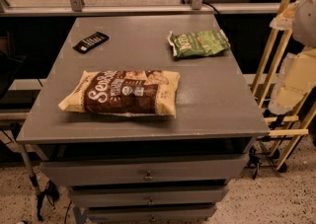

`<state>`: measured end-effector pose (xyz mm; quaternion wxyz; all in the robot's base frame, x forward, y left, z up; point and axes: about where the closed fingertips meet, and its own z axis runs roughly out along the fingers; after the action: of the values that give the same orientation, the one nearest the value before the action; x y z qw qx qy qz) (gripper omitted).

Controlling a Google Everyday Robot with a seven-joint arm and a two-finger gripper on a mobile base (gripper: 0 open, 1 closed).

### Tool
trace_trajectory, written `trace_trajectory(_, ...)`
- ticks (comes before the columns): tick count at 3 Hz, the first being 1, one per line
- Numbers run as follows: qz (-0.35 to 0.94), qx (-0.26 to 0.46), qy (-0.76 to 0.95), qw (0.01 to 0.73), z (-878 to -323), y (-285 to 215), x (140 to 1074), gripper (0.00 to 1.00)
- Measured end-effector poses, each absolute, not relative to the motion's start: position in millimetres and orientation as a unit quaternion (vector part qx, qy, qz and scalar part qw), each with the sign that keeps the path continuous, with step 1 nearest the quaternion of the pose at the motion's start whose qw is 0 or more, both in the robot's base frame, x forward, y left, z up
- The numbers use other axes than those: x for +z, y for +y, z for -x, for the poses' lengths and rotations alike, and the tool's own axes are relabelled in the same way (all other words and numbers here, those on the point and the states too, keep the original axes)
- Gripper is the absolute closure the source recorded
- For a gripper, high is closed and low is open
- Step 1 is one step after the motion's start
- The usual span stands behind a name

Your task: Pick green jalapeno chip bag

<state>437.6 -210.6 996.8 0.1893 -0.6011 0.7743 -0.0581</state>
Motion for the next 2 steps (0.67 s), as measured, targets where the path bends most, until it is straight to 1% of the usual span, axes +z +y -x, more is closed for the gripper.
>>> trace_trajectory(1,0.601,-0.058,0.774,0.189,-437.6,-210.6,996.9,0.00)
trace_trajectory(2,0.601,-0.069,0.764,0.225,-474.7,-209.8,1005.5,0.00)
